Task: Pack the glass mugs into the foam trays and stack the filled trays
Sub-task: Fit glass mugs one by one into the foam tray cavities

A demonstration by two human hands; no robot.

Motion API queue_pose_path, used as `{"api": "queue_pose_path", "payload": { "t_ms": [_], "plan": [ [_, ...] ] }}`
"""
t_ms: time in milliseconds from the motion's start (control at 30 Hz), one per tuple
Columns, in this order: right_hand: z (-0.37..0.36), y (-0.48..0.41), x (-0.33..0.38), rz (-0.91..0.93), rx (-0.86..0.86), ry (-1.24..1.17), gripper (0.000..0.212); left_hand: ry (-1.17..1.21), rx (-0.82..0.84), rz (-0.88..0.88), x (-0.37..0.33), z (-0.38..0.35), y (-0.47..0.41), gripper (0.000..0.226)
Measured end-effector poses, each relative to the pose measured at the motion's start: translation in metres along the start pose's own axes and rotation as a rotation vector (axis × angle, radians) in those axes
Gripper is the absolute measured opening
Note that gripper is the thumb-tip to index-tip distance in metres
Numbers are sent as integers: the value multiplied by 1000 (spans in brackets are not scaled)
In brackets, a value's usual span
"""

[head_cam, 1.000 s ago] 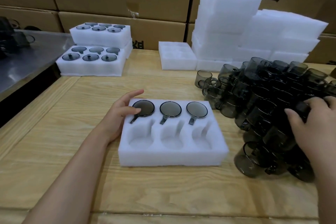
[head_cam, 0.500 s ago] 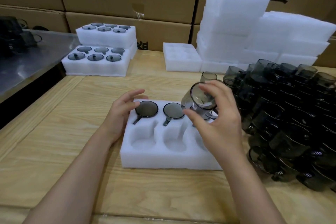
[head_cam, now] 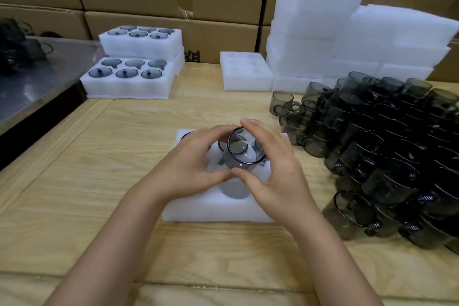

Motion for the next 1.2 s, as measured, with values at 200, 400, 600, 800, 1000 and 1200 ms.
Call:
{"api": "queue_pose_path", "payload": {
  "t_ms": [200, 400, 600, 800, 1000, 1200],
  "plan": [
    [-2, 2, 1, -86, -6, 131, 69, -92, -71, 36, 6, 2, 1, 57],
    [-6, 4, -1, -261, -1, 20, 68, -158, -111, -1, 2, 1, 2, 52],
    [27, -3, -8, -253, 18, -13, 57, -153, 48, 79, 14, -3, 3, 72],
    [41, 5, -17, -328, 261, -146, 50, -187, 70, 97, 22, -2, 3, 46],
    [49, 11, -20, -347, 337, -60, 49, -171, 76, 110, 22, -2, 4, 44],
    [38, 10, -17, -331, 389, 63, 50, -173, 70, 108, 22, -2, 4, 42]
  ]
}}
Point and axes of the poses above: each hand's wrist, its own y-axis away from the middle knuckle, its own z-axis out of the back of the hand, x = y × z, the point moved 5 cm from there along -y, towards the middle knuckle, and after that the axes turned 1 degree about z, right-handed, at the moved point
